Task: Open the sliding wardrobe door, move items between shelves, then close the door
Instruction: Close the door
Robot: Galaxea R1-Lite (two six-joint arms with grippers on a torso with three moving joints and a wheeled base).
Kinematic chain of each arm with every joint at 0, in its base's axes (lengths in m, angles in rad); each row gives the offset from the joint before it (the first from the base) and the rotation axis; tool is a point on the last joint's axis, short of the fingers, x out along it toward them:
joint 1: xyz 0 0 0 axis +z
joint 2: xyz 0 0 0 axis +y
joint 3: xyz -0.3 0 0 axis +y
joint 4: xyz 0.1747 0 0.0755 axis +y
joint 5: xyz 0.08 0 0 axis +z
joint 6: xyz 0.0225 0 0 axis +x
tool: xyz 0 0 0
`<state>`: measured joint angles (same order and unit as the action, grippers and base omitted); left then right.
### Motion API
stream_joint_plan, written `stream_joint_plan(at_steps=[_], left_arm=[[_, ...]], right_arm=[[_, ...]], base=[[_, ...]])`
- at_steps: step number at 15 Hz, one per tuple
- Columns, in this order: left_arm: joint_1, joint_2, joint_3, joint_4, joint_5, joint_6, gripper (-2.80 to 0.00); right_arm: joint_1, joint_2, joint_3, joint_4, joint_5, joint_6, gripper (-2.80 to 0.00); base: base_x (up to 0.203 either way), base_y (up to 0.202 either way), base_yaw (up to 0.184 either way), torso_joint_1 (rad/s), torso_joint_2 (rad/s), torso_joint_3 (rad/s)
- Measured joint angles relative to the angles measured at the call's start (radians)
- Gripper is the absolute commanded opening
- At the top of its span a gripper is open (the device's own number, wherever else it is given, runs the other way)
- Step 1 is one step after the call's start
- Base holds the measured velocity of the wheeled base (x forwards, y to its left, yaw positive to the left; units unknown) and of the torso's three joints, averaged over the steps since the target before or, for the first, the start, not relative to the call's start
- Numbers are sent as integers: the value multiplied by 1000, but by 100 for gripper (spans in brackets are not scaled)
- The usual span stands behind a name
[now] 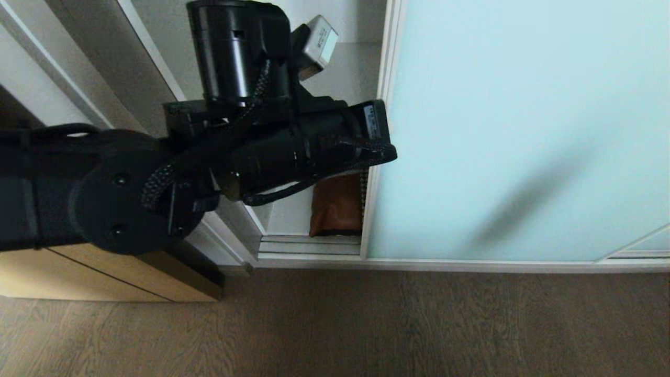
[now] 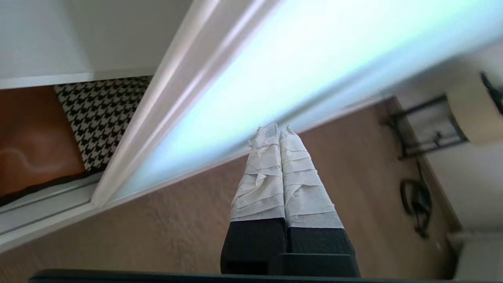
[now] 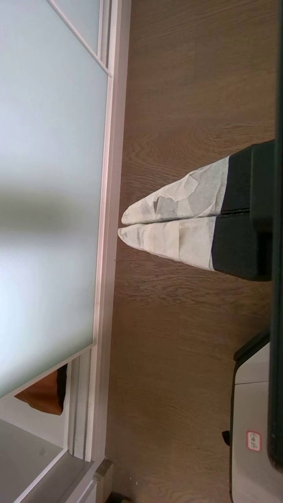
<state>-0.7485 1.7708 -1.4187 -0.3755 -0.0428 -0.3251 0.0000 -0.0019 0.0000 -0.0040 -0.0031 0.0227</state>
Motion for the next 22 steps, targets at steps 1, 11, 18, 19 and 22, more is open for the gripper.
stream_joint_plan(at_steps=[1, 11, 18, 19, 22], left_arm=[[-2, 23, -22, -1, 22, -2, -280], [-6, 176, -138, -66, 161, -13, -280], [-9, 218, -173, -91, 254, -5, -280], [-8, 218, -164, -103, 268, -4, -280], [-7, 202, -139, -110, 301, 8, -280]], right_arm=[[0, 0, 0, 0, 0, 0, -280], [0, 0, 0, -1, 0, 0, -280], [0, 1, 0, 0, 0, 0, -280], [0, 1, 0, -1, 0, 0, -280], [0, 1, 0, 0, -1, 0, -280]], base=[[0, 0, 0, 0, 0, 0], [0, 0, 0, 0, 0, 0], [0, 0, 0, 0, 0, 0], [0, 0, 0, 0, 0, 0], [0, 0, 0, 0, 0, 0]])
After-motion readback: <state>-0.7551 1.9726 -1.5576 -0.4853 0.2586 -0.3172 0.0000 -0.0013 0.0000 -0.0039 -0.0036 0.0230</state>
